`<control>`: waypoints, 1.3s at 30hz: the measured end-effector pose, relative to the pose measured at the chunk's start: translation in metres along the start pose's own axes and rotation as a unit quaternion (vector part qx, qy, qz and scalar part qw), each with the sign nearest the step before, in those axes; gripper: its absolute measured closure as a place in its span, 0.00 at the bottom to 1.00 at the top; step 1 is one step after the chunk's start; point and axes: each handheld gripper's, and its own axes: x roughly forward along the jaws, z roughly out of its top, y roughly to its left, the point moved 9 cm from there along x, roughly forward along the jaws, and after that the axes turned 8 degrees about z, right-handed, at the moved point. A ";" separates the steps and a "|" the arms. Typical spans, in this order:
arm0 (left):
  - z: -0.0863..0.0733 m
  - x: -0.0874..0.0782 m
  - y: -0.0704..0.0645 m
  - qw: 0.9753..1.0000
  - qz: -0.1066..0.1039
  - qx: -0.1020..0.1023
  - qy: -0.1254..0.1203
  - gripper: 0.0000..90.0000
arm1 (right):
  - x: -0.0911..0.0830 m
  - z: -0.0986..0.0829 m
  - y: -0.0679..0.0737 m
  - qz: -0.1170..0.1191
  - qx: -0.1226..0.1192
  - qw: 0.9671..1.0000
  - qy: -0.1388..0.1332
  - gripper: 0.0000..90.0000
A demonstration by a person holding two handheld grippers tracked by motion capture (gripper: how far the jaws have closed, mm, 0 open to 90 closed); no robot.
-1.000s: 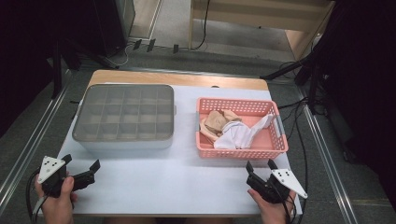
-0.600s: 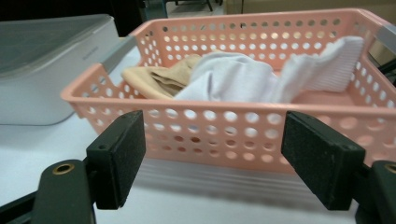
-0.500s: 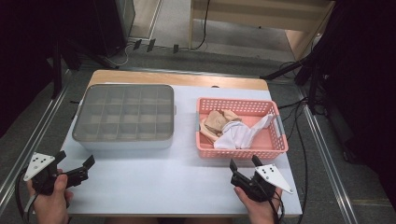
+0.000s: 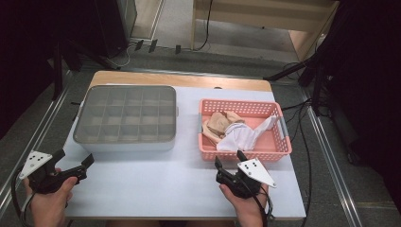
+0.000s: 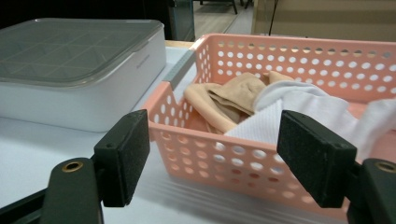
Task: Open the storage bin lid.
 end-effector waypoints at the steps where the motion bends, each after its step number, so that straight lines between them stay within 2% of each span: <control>1: 0.000 0.000 0.001 1.000 0.001 -0.002 0.001 0.00 | 0.002 0.001 0.002 0.001 0.000 1.000 -0.001 0.29; 4: 0.001 0.000 0.004 1.000 -0.001 -0.011 0.001 0.00 | 0.007 0.005 0.008 0.004 0.000 1.000 -0.002 0.28; 14: 0.003 -0.002 0.009 1.000 0.006 -0.010 0.005 0.00 | 0.025 0.015 0.026 0.020 -0.005 1.000 -0.003 0.29; 17: 0.004 -0.002 0.009 1.000 0.005 -0.011 0.005 0.00 | 0.030 0.016 0.030 0.027 0.004 1.000 -0.002 0.29; 27: 0.012 -0.001 0.016 1.000 0.008 -0.006 0.003 0.00 | 0.047 0.023 0.043 0.039 0.005 0.999 0.001 0.28; 32: 0.013 0.003 0.016 1.000 0.008 0.003 0.009 0.00 | 0.053 0.027 0.047 0.042 0.006 0.999 0.004 0.29; 39: 0.021 0.009 0.019 1.000 0.013 0.000 0.010 0.03 | 0.065 0.034 0.055 0.050 0.010 0.999 0.008 0.30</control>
